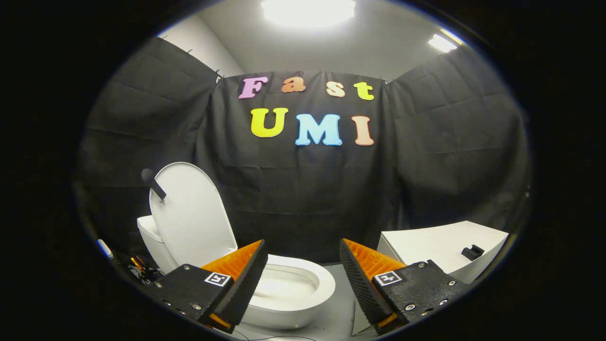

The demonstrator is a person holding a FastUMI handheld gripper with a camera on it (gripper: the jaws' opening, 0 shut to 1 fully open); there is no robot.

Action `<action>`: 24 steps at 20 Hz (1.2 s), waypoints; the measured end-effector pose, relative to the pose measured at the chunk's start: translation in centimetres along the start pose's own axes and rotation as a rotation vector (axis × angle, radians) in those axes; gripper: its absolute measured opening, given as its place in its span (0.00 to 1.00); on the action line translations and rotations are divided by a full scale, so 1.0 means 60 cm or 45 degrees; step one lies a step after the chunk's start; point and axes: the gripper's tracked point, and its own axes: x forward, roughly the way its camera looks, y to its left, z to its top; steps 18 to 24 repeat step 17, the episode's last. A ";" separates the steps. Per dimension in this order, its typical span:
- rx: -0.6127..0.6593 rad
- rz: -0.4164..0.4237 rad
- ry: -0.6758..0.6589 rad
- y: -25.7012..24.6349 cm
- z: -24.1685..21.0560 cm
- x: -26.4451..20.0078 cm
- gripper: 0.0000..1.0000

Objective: Open the toilet lid.

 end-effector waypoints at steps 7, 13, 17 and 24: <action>0.066 -0.009 -0.003 -0.010 0.003 -0.004 0.94; 0.100 0.010 -0.016 0.002 0.003 -0.003 0.94; 0.053 0.035 -0.006 0.022 -0.002 -0.003 0.94; 0.053 0.035 -0.006 0.022 -0.002 -0.003 0.94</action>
